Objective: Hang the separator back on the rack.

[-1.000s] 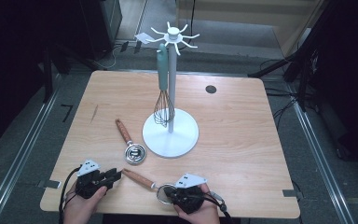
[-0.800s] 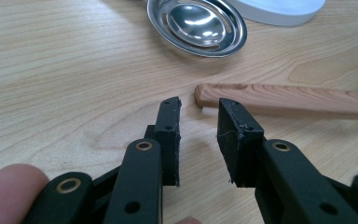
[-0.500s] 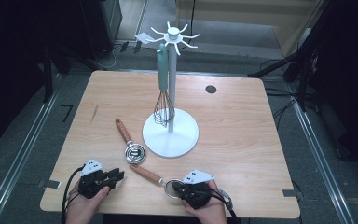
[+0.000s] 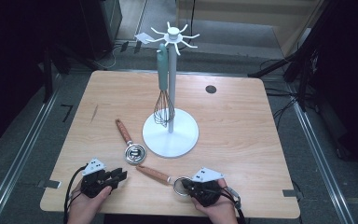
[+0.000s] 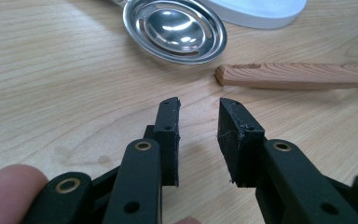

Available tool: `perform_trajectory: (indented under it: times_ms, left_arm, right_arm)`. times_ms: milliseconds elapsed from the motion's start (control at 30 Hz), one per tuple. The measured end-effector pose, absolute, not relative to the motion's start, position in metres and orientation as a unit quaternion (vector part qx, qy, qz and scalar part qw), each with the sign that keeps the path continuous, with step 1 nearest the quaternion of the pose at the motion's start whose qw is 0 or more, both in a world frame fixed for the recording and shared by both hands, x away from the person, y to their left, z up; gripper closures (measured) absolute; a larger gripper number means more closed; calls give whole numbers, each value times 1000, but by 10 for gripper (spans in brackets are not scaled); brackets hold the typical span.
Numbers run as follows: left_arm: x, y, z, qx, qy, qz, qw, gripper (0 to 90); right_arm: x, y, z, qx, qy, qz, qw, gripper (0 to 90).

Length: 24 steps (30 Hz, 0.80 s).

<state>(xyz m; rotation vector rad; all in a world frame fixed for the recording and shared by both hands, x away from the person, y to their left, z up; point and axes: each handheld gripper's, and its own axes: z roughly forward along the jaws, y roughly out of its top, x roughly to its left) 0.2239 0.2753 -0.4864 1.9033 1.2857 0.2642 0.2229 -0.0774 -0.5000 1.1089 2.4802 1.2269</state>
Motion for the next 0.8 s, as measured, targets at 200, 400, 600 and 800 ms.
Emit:
perform_trajectory:
  times_ms: [200, 400, 600, 800]
  left_arm:
    - [229, 269, -485, 754, 503, 111, 407, 689]
    - [233, 274, -480, 728, 510, 136, 438, 556]
    - [233, 288, -473, 692, 539, 195, 439, 248]
    - [234, 304, -471, 674, 553, 220, 437, 94]
  right_arm:
    - [221, -89, -500, 378, 825, 409, 91, 900]
    - [222, -104, -500, 395, 817, 408, 102, 892]
    - [225, -121, -499, 410, 810, 403, 115, 876]
    - [227, -131, -494, 393, 811, 416, 116, 800]
